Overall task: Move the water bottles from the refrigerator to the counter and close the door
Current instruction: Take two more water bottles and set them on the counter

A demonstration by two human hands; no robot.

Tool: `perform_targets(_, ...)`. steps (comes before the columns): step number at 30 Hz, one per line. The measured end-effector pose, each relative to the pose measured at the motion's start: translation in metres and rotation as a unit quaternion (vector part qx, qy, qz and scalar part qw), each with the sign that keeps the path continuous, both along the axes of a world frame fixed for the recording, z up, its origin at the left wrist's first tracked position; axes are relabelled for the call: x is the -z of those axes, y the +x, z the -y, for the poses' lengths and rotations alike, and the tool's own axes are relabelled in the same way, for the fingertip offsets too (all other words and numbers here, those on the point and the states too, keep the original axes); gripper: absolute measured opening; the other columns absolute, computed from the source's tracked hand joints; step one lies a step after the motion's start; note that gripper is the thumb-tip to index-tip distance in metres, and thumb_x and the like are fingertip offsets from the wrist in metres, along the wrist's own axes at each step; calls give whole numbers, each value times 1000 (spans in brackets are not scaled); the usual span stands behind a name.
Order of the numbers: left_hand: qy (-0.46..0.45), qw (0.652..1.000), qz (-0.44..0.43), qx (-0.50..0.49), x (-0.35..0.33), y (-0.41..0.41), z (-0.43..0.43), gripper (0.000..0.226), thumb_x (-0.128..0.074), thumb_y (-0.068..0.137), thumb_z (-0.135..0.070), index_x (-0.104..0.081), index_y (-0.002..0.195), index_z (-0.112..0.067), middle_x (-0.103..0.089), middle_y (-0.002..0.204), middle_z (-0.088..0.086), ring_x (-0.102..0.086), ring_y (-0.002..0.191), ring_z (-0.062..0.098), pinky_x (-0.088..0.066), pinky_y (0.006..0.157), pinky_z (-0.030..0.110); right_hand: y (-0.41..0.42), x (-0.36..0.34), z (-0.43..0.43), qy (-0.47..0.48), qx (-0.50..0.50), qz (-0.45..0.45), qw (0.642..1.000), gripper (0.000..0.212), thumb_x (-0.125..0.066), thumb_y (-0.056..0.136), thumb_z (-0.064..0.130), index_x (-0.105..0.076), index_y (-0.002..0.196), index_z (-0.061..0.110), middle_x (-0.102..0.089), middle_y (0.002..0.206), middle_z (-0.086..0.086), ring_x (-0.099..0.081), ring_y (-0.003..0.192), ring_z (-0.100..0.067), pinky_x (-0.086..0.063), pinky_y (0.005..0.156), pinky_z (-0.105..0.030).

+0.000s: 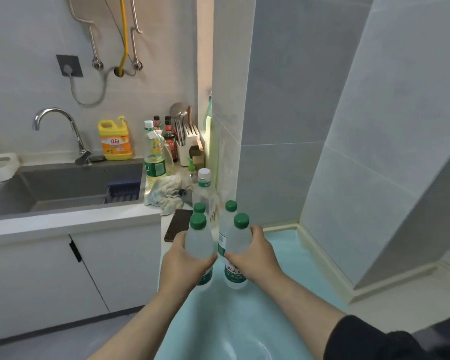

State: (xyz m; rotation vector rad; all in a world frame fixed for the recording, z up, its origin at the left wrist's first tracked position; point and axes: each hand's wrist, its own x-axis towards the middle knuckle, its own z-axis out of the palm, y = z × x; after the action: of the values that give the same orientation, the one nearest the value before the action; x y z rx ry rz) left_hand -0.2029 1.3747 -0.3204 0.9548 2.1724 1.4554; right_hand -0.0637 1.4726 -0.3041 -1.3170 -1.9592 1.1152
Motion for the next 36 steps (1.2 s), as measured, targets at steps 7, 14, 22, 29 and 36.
perform_targets(7, -47, 999, -7, 23, 55, -13, -38, 68, -87, 60, -33, -51, 118, -28, -65, 98, -10, -64, 92, 15, -53, 76, 28, -9, 52, -34, -18, 13, 34, 999, 65, -84, 65, 29, -40, 112, 24, -60, 105, 4, -59, 96, -18, -47, 75, -28)
perform_targets(14, -54, 998, -8, 34, 68, -12, -42, 69, -88, 62, -30, -45, 115, -34, -61, 104, -10, -60, 97, 16, -49, 78, 28, -8, 62, -41, -25, -11, 39, 999, 74, -86, 67, 29, -38, 124, 24, -56, 110, 4, -54, 99, -17, -43, 78, -26)
perform_targets(22, -15, 999, 5, 47, 23, -15, -17, 99, -85, 59, -46, -34, 142, -30, -50, 138, -10, -51, 121, 13, -47, 96, 35, 11, 12, -21, 3, -9, 2, 1000, 91, -79, 74, 41, -26, 147, 24, -38, 150, 2, -39, 134, -17, -35, 97, -27)
perform_targets(29, 76, 977, -199, 9, -116, -27, 108, 110, -80, 67, -52, -12, 152, -36, -16, 155, -21, -18, 136, -2, -22, 111, 29, 24, -106, 48, 219, -118, -26, 968, 80, -67, 83, 46, -24, 147, 28, -30, 148, 12, -30, 127, -3, -26, 100, -24)
perform_targets(36, 95, 933, -334, -94, -230, 15, 283, 104, -62, 63, -69, -20, 151, -35, -21, 155, -21, -16, 139, -12, -12, 106, 5, 18, -203, 171, 295, -233, -160, 913, 90, -58, 72, 63, -20, 149, 34, -24, 158, 7, -23, 143, -13, -28, 113, -40)
